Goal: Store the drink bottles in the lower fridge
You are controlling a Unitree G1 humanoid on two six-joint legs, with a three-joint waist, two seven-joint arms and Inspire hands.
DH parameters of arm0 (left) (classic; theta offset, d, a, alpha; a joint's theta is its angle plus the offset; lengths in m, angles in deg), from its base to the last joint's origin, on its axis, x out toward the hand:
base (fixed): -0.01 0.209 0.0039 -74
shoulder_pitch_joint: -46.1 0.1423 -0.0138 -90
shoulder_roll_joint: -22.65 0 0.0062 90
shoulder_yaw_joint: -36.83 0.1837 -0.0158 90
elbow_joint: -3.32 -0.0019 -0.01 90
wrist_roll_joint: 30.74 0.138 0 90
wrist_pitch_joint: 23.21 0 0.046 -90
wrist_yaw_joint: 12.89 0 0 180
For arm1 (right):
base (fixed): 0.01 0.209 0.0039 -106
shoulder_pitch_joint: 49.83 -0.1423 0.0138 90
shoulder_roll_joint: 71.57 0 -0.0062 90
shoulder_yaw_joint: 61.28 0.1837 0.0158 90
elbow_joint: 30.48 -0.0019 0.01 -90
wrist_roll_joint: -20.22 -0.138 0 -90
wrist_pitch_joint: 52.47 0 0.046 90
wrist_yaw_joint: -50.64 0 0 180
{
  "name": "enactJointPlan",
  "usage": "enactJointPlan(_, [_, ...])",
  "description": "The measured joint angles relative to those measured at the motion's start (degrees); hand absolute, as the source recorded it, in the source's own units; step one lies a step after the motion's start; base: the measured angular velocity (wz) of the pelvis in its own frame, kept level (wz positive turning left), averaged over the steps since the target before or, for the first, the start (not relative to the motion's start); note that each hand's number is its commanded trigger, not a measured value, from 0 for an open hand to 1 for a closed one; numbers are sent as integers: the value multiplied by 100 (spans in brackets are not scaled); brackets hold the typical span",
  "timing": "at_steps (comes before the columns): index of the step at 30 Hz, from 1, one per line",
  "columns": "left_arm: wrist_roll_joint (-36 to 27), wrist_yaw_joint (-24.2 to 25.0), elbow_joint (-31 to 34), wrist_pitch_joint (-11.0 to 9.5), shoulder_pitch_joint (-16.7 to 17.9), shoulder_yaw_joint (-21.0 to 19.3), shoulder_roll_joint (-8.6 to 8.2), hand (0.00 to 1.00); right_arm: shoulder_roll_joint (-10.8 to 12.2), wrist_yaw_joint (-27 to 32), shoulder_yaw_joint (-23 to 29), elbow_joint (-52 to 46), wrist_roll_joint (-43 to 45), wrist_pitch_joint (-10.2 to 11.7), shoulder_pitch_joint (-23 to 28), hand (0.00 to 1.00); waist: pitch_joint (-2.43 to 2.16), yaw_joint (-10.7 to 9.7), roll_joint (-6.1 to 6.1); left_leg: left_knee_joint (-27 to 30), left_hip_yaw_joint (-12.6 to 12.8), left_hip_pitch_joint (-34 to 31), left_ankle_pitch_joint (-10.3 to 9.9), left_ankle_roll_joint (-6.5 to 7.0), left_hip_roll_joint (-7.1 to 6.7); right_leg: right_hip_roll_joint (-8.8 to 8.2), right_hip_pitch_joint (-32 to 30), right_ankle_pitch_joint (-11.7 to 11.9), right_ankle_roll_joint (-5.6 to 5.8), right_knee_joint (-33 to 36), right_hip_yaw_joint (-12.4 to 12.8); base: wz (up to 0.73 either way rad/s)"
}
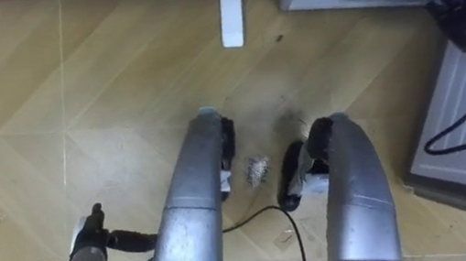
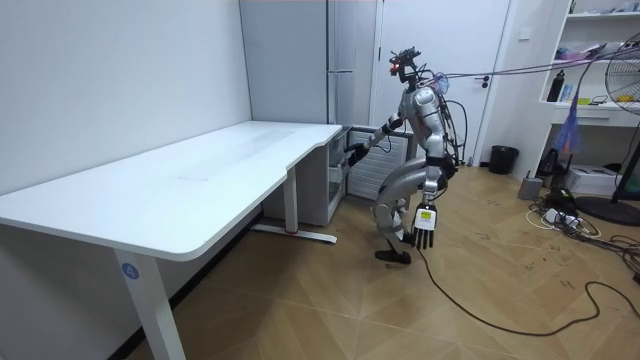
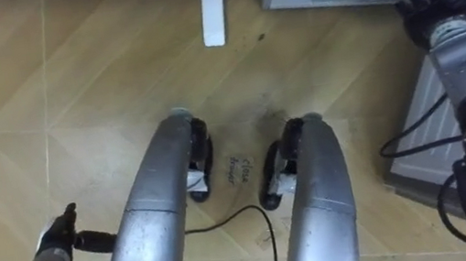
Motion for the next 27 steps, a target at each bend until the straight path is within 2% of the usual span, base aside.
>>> enactJointPlan(2, [-20,4,20,-44,154,-29,35,0,3,48,-3,-12,13,6,-181,0,3,34,-2,-40,-165,7,8,-93,-5,5,98,-33,-75,-87,-158,11])
enactJointPlan(4, [-190,12,22,-62,272,-29,81,0,1,103,-3,-27,17,22,-280,0,4,36,-6,-86,-259,50,20,-110,-6,-2,209,-60,-155,-147,-283,22])
enactJointPlan(7, [-275,10,-21,-66,417,-32,117,0,-2,315,-3,-124,48,64,-497,0,8,28,-13,-177,-337,151,38,-166,-59,-112,357,-111,-280,-184,-420,24])
enactJointPlan(10, [-393,9,-23,-78,522,-28,134,0,20,494,-3,-210,33,134,-568,0,8,25,-13,-239,-388,229,56,-211,-111,-196,484,-184,-326,-190,-523,22])
enactJointPlan(13, [-438,10,-106,-115,543,-41,186,0,23,821,0,-425,25,119,-570,0,14,21,-24,-212,-477,198,63,-268,-100,-189,510,-214,-376,-194,-616,9])
enactJointPlan(17, [-436,5,-168,-147,561,-99,207,0,23,1235,0,-614,9,119,-579,0,13,29,-23,-182,-535,166,73,-300,-105,-192,512,-225,-402,-175,-679,4])
enactJointPlan(27, [-437,-2,-195,-216,561,-130,320,0,20,1643,67,-682,7,160,-628,0,10,102,11,-112,-587,142,71,-303,-144,-196,528,-240,-391,-135,-711,0])
